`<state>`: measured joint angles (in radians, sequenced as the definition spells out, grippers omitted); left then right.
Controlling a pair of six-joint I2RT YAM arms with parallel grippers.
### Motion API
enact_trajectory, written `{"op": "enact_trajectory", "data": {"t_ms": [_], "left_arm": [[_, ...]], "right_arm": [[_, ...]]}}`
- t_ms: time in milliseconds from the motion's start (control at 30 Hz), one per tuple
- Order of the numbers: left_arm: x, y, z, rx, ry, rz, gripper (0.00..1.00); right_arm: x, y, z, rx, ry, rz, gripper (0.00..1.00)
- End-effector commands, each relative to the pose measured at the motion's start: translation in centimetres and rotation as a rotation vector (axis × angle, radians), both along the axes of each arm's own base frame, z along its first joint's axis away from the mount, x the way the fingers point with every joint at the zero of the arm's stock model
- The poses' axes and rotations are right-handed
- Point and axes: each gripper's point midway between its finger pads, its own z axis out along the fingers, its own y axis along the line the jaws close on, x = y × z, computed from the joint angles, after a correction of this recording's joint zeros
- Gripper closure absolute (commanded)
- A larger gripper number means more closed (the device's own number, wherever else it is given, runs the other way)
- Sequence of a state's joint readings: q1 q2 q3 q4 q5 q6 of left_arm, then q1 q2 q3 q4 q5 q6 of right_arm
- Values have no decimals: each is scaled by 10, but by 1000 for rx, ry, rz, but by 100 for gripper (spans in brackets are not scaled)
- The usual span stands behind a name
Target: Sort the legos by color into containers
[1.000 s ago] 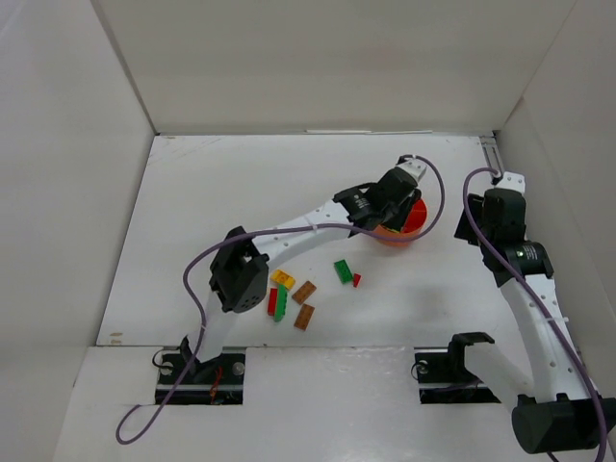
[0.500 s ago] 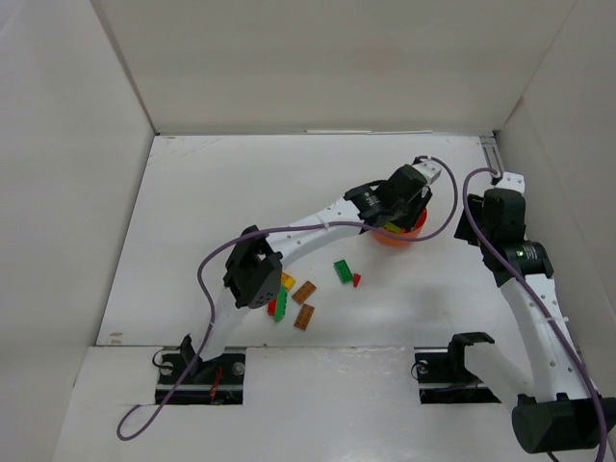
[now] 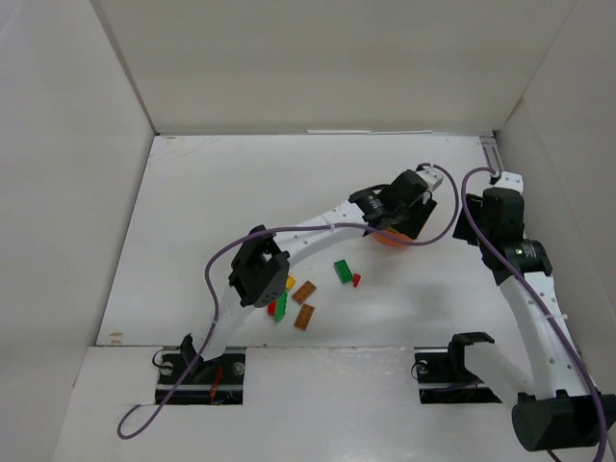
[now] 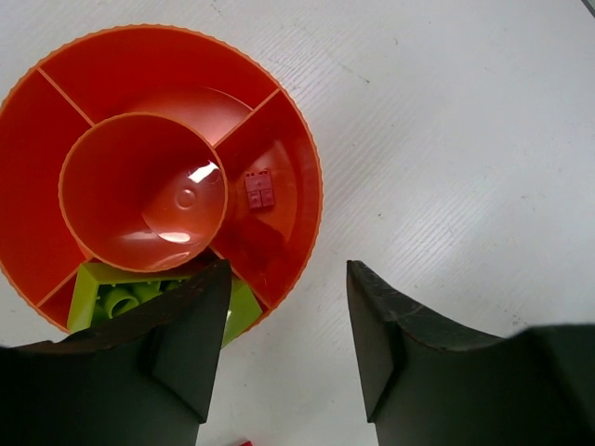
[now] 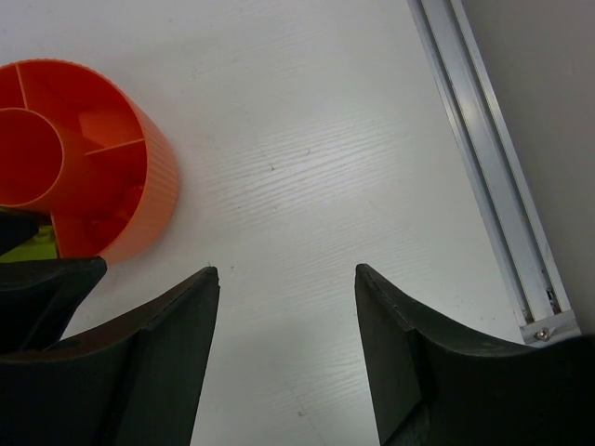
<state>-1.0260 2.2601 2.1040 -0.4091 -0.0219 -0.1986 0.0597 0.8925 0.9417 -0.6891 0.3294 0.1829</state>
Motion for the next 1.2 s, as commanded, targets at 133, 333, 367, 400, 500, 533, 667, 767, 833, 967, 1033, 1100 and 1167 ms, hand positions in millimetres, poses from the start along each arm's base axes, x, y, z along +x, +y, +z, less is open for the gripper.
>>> {"op": "enact_trajectory", "data": {"t_ms": [133,333,367,400,500,533,667,767,833,967,1033,1100,1167], "left_arm": [[-1,-14,36,-87,-37,-38,49],[-8,-5,81,-154,-80,-52,47],[-10,-2,91,-172,-91,-52,46],[-12,12,103,-171,-110,-29,42],[-18,38,127,-196,-150,20,11],[-20,59,161,-245,-195,77,0],[-36,135,143,-257,-141,261,0],[-44,191,146,-360,-62,435,0],[-46,236,93,-277,18,564,0],[-67,291,47,-239,122,741,0],[-80,303,38,-255,153,773,0],[-87,310,42,-281,151,776,0],[-90,314,42,-297,152,780,0]], "right_arm": [[6,-1,17,0,-52,-1,33],[8,7,27,-2,-98,70,32],[7,10,29,-8,-103,98,32],[11,19,29,14,-115,150,32],[19,41,42,29,-187,301,31],[18,51,44,45,-203,358,31],[15,101,55,13,-239,531,28],[10,146,38,-29,-173,623,27],[-3,183,21,-32,-116,713,27],[-21,227,-20,-3,-30,820,27],[-33,249,-40,26,21,894,28],[-37,264,-64,33,84,912,28],[-44,273,-81,28,129,939,28]]}}
